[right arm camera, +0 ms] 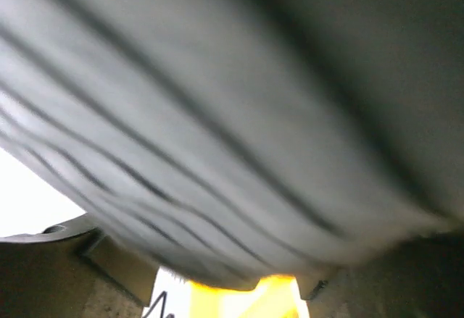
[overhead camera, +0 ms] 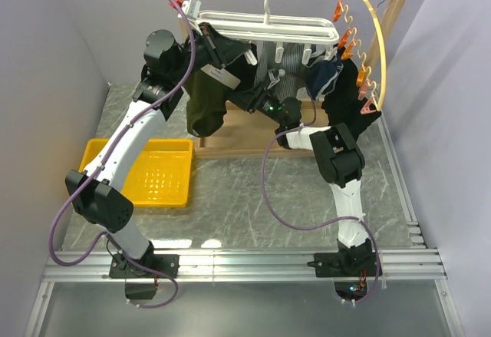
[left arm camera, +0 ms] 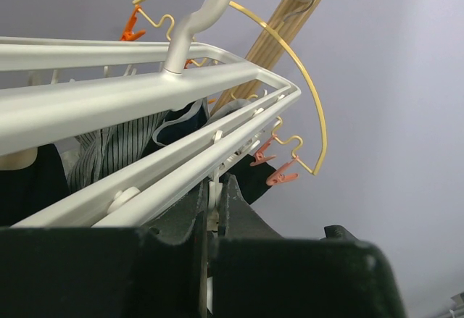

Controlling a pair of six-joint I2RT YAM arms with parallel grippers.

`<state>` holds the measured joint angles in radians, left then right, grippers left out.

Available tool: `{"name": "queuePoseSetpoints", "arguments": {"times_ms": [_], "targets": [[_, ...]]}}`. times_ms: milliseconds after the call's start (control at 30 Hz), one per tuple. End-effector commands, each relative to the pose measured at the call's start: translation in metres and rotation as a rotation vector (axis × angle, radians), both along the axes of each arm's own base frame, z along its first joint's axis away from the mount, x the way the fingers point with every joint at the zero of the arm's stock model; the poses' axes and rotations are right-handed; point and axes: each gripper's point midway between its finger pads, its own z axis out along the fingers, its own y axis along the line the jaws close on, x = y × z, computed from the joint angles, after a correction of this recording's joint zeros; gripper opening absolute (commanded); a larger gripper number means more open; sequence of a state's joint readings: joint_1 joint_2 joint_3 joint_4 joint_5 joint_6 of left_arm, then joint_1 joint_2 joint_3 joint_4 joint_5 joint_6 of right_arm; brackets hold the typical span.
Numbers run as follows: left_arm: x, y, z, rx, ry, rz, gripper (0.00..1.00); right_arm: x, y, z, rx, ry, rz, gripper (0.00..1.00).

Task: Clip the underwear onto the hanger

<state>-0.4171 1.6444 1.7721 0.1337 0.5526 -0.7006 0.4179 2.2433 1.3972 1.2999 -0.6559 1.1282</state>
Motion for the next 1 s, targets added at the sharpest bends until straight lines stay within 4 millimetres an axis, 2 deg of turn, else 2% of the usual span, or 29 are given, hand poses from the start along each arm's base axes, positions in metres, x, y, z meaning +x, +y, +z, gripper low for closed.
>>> {"name": "queuePoseSetpoints", "arguments": {"times_ms": [0, 100, 167, 267, 467, 633, 800, 967], "targets": [[-0.025, -0.002, -0.004, 0.035, 0.034, -0.092, 0.00, -0.048, -0.025, 0.098, 0.151, -0.381, -0.005, 0.66], [-0.023, -0.003, -0.006, 0.030, 0.044, -0.092, 0.00, -0.040, -0.029, 0.108, 0.141, -0.391, -0.029, 0.67], [-0.022, -0.004, -0.006, 0.019, 0.050, -0.094, 0.00, -0.029, -0.029, 0.108, 0.135, -0.375, -0.041, 0.78], [-0.020, -0.005, -0.005, 0.009, 0.060, -0.095, 0.00, -0.020, -0.028, 0.100, 0.139, -0.358, -0.049, 0.86], [-0.019, -0.006, -0.009, 0.013, 0.072, -0.096, 0.00, -0.024, -0.024, 0.096, 0.168, -0.373, -0.031, 0.88], [-0.017, -0.006, -0.010, 0.017, 0.074, -0.093, 0.00, -0.028, -0.025, 0.109, 0.188, -0.401, -0.015, 0.79], [-0.016, -0.007, -0.012, 0.016, 0.079, -0.094, 0.00, -0.042, -0.025, 0.123, 0.213, -0.416, 0.018, 0.67], [-0.016, -0.007, -0.011, 0.014, 0.079, -0.094, 0.00, -0.051, -0.023, 0.121, 0.212, -0.410, 0.035, 0.59]]}}
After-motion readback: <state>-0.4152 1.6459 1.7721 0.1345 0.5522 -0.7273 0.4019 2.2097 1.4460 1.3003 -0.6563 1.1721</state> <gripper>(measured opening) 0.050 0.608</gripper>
